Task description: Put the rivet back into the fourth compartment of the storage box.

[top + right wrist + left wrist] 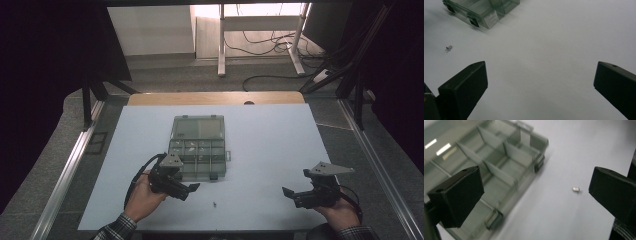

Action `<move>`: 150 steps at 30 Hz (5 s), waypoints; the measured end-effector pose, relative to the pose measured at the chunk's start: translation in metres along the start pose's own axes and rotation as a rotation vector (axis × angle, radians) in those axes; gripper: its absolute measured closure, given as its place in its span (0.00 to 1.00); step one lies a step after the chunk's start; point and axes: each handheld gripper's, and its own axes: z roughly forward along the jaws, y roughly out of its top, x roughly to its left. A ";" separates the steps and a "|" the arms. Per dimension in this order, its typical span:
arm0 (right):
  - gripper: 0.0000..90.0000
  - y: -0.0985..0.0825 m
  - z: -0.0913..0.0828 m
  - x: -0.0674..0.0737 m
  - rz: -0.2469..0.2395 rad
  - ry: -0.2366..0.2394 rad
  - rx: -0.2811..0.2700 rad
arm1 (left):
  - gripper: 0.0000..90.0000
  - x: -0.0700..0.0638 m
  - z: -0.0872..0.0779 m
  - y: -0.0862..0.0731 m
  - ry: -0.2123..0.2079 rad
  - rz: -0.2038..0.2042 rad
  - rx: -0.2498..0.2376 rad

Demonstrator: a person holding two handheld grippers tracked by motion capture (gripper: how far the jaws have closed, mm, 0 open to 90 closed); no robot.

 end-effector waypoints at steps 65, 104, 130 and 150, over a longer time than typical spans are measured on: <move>0.00 -0.002 0.005 0.001 -0.024 -0.011 0.086 | 0.83 -0.038 0.062 0.032 -0.192 0.114 0.267; 0.00 -0.003 0.005 -0.001 -0.016 -0.011 0.091 | 0.83 0.036 0.037 0.076 -0.084 -0.046 0.032; 0.00 -0.003 0.005 -0.001 -0.019 -0.011 0.098 | 0.83 0.058 0.062 0.101 -0.066 -0.080 0.016; 0.00 -0.004 0.006 0.000 -0.023 -0.009 0.108 | 0.82 0.070 0.087 0.105 -0.038 -0.103 0.039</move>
